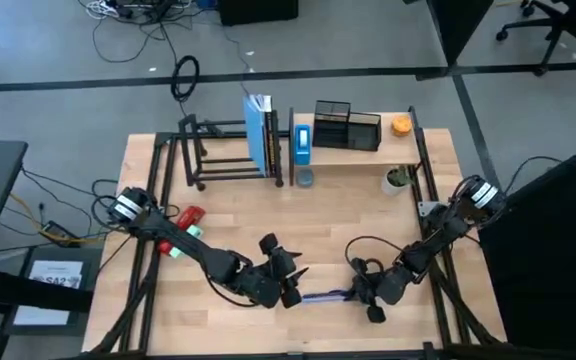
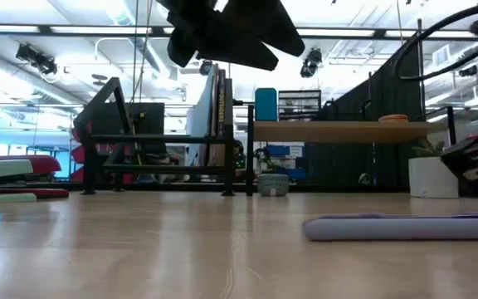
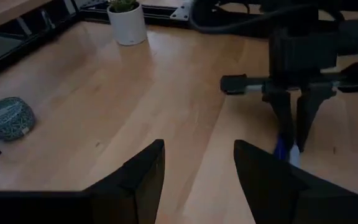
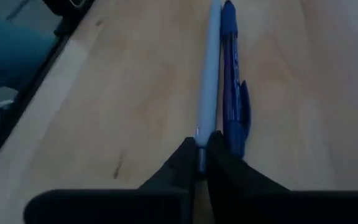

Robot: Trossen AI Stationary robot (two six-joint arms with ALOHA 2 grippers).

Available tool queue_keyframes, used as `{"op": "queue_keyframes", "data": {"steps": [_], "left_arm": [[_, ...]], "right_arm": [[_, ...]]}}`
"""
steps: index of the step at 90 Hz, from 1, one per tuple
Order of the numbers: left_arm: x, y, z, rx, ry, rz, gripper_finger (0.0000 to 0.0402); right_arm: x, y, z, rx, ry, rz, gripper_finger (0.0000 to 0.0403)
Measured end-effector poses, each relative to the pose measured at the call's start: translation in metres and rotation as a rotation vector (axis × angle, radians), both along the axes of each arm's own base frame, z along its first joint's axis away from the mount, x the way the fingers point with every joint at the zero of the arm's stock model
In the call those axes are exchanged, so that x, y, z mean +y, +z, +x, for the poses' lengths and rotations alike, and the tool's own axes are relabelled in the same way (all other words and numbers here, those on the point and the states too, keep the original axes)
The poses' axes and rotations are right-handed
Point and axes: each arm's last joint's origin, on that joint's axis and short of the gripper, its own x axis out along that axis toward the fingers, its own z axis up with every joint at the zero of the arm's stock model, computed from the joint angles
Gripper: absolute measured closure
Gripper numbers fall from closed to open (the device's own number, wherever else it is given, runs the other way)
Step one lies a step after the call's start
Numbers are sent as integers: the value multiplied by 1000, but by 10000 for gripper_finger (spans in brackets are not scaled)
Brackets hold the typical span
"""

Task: Stock shelves
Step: Put the purple ball pen into the pen organizer on the shelf

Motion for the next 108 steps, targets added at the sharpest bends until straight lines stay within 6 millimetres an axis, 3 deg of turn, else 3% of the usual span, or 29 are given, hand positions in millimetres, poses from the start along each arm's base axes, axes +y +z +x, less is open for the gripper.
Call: {"op": "queue_keyframes", "data": {"steps": [38,64,73,87,108], "left_arm": [[0,0,0,6,0,4,230],[0,0,0,3,-1,2,230],[-5,5,0,-15,-24,0,230],[-22,33,0,-55,-84,101,230],[-37,52,-8,-70,-7,307,230]], "right_arm": [[16,2,-18,15,-71,9,403],[44,27,-3,78,-96,-10,403],[50,49,2,121,-143,-3,403],[47,104,4,192,-207,-69,403],[-2,200,2,319,-444,-159,403]]}}
